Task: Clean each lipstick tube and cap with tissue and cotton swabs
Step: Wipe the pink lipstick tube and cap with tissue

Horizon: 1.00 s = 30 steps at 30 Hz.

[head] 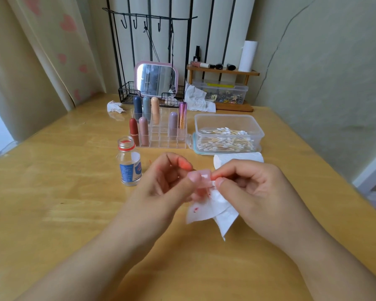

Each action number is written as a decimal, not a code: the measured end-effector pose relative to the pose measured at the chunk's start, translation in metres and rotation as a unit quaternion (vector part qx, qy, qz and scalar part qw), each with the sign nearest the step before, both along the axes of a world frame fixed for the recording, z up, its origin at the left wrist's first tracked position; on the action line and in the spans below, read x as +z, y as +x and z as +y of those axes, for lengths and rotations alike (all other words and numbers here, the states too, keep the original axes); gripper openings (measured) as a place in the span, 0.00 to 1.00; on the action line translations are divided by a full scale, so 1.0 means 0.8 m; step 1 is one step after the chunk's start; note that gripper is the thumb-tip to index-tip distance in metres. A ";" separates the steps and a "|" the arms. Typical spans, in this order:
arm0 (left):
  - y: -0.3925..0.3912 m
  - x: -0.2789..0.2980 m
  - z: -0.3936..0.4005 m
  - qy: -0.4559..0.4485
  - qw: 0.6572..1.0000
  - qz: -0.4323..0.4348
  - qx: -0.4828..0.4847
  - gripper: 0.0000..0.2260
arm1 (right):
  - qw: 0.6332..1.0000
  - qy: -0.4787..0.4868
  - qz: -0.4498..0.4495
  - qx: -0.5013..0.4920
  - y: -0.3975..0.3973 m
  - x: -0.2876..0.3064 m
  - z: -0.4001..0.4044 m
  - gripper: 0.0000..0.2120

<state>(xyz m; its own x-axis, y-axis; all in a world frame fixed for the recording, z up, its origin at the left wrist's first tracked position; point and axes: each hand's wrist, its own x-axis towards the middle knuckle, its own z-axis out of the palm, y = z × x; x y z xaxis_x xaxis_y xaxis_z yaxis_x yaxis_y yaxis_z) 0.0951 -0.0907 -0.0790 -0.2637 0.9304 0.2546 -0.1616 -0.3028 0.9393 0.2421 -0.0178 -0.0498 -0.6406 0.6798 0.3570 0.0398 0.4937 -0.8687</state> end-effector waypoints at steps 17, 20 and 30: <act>0.005 -0.003 0.000 -0.100 0.940 0.307 0.111 0.08 | 0.957 0.207 -0.058 -0.195 0.028 -0.003 0.051 0.07; 0.007 -0.007 -0.001 -0.127 0.929 0.333 0.100 0.08 | 0.933 0.301 -0.091 -0.174 0.015 -0.026 0.056 0.08; 0.011 -0.018 0.001 -0.114 0.857 0.493 0.099 0.07 | 0.908 0.356 -0.207 -0.080 -0.015 -0.075 0.082 0.07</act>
